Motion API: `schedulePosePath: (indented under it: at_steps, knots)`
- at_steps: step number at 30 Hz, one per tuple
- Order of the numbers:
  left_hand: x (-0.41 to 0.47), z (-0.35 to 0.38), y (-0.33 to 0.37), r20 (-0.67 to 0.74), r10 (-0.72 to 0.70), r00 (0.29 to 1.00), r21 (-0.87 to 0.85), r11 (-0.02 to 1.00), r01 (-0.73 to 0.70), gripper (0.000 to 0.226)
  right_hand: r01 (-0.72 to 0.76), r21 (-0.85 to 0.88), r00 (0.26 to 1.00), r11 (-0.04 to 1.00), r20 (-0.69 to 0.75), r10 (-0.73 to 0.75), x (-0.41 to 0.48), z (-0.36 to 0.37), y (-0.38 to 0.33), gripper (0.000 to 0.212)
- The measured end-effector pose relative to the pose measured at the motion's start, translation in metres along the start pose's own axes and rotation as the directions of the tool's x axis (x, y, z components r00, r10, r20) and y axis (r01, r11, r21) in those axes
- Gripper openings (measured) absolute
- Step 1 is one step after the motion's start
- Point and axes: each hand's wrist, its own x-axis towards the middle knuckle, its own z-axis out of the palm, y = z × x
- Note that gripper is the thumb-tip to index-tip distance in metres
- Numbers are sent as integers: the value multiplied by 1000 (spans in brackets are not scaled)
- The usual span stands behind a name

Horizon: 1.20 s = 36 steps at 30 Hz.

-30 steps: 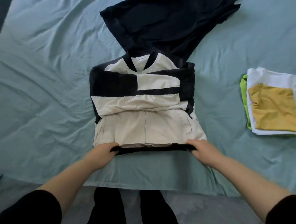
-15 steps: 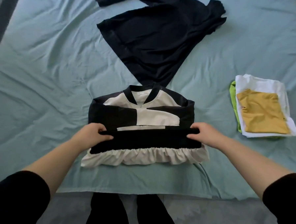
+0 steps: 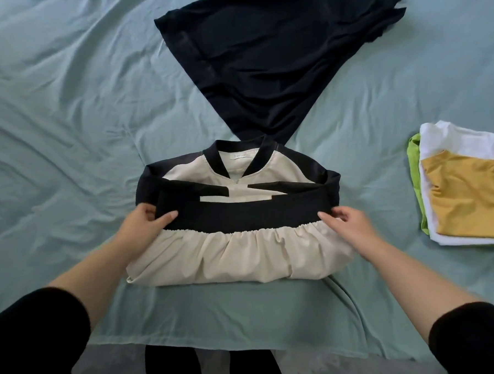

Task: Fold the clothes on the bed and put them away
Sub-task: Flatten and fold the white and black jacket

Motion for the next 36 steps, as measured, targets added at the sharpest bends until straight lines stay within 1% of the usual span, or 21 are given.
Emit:
schedulePosePath:
  at_steps: [2, 3, 6, 8, 10, 12, 14, 16, 18, 20, 21, 22, 24, 25, 26, 28, 29, 30, 31, 32, 36]
  knots:
    - [-7, 0, -17, 17, 51, 999, 220, 974, -54, 39, 0, -67, 999, 998, 48, 3, -6, -2, 13, 34]
    - [-12, 1, -23, 5, 108, 994, 268, 958, -105, 36, 15, -86, 999, 996, 52, -11, -11, -2, 16, 31]
    - [-25, 1, -23, -87, 305, 948, 336, 905, -260, 20, 169, -172, 981, 970, -69, -183, -25, -2, 16, 29]
    - [-25, -2, -13, -144, 395, 907, 337, 882, -331, 12, 277, -222, 930, 935, -184, -319, -30, -3, 7, 21]
    - [-13, -7, -1, -202, 443, 873, 342, 868, -361, 14, 317, -198, 890, 927, -277, -363, -23, -2, -7, 13]
    - [9, -9, 10, -239, 480, 844, 355, 852, -384, 20, 340, -185, 851, 922, -356, -385, -2, 3, -21, 16]
    - [33, -8, 20, -249, 503, 828, 367, 840, -400, 20, 313, -223, 841, 923, -385, -379, 24, 10, -34, 20]
    - [56, -4, 25, -223, 508, 832, 400, 826, -397, 19, 220, -289, 875, 932, -364, -320, 49, 20, -35, 21]
    - [71, 1, 29, -179, 471, 864, 463, 815, -348, 25, 132, -357, 917, 925, -309, -251, 64, 28, -32, 22]
    - [78, 6, 33, -152, 402, 903, 510, 814, -276, 28, 70, -399, 922, 914, -324, -212, 68, 33, -34, 24]
    - [77, 9, 35, -182, 371, 911, 504, 831, -238, 29, 50, -424, 899, 904, -374, -226, 66, 35, -35, 28]
    - [74, 12, 38, -246, 362, 899, 481, 851, -211, 34, 52, -458, 851, 887, -445, -280, 61, 38, -37, 34]
    - [57, 23, 50, -384, 408, 828, 432, 872, -229, 46, 186, -526, 700, 830, -522, -487, 43, 52, -49, 41]
    - [44, 34, 56, -408, 473, 781, 444, 850, -283, 49, 287, -561, 645, 776, -486, -590, 30, 65, -57, 43]
    - [29, 48, 62, -383, 568, 729, 498, 791, -354, 51, 380, -604, 621, 701, -396, -677, 18, 83, -64, 46]
    - [9, 80, 65, -172, 737, 654, 660, 579, -479, 53, 511, -677, 638, 530, -116, -762, 2, 122, -72, 50]
    - [8, 91, 61, -51, 765, 642, 733, 466, -496, 53, 532, -718, 657, 448, 17, -754, 1, 137, -72, 52]
    - [15, 93, 56, 58, 739, 671, 776, 390, -496, 54, 528, -761, 687, 376, 123, -716, 7, 144, -70, 53]
    - [28, 89, 47, 117, 691, 713, 799, 361, -481, 57, 504, -797, 728, 332, 186, -660, 20, 142, -64, 55]
    - [47, 81, 36, 133, 643, 754, 818, 359, -450, 60, 469, -821, 771, 327, 200, -604, 36, 133, -57, 58]
    - [103, 31, -5, -4, 518, 856, 844, 460, -275, 64, 236, -913, 863, 332, 40, -504, 92, 81, -25, 72]
